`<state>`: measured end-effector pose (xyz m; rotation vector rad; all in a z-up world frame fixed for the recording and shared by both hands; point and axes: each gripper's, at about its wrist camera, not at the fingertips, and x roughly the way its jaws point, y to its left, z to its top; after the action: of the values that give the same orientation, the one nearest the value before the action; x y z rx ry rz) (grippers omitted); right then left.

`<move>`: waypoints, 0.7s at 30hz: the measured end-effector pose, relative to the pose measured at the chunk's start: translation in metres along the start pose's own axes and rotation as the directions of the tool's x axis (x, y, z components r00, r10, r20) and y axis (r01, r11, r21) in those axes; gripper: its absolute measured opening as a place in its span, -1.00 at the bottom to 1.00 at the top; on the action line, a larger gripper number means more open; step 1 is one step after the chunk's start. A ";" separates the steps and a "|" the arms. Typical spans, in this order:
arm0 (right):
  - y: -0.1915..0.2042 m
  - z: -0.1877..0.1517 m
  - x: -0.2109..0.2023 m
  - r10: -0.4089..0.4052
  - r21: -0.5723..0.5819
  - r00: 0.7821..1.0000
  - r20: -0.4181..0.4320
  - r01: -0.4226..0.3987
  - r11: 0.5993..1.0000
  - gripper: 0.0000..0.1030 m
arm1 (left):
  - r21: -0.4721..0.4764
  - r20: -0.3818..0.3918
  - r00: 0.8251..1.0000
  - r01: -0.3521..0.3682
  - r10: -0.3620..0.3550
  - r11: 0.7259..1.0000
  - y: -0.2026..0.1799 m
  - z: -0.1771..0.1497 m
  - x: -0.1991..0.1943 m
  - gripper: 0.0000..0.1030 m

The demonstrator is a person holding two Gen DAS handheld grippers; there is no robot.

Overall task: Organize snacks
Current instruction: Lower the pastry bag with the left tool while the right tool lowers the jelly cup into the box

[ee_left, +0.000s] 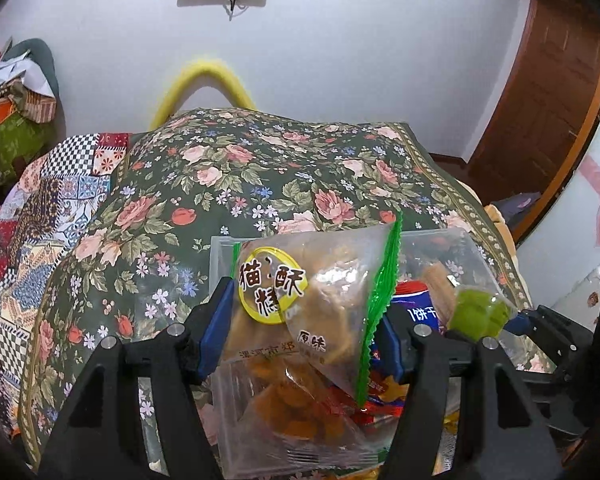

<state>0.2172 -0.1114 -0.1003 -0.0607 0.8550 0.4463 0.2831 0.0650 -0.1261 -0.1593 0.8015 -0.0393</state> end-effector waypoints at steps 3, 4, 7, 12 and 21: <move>0.001 -0.002 0.004 0.004 -0.005 1.000 -0.017 -0.004 1.000 0.06 | 0.021 0.000 1.000 -0.016 0.016 1.000 -0.004 -0.002 0.000 0.27; 0.002 -0.003 0.005 0.003 -0.005 1.000 -0.022 -0.003 1.000 0.07 | 0.025 -0.006 1.000 -0.018 0.018 1.000 -0.005 -0.002 0.001 0.31; 0.002 -0.004 0.002 0.005 -0.006 1.000 -0.012 -0.005 1.000 0.10 | 0.031 -0.021 0.999 -0.023 0.024 0.999 -0.006 -0.004 0.002 0.38; 0.002 -0.002 -0.007 0.000 -0.024 1.000 -0.003 0.000 1.000 0.11 | 0.037 -0.015 1.000 -0.011 0.011 0.999 -0.009 -0.006 -0.009 0.45; 0.002 -0.005 -0.036 -0.017 -0.032 0.999 0.033 0.018 0.999 0.12 | 0.063 0.017 1.000 -0.004 0.003 0.998 -0.012 -0.016 -0.055 0.60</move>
<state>0.1921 -0.1236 -0.0772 -0.0902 0.8151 0.4437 0.2333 0.0564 -0.0961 -0.0981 0.7828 -0.0595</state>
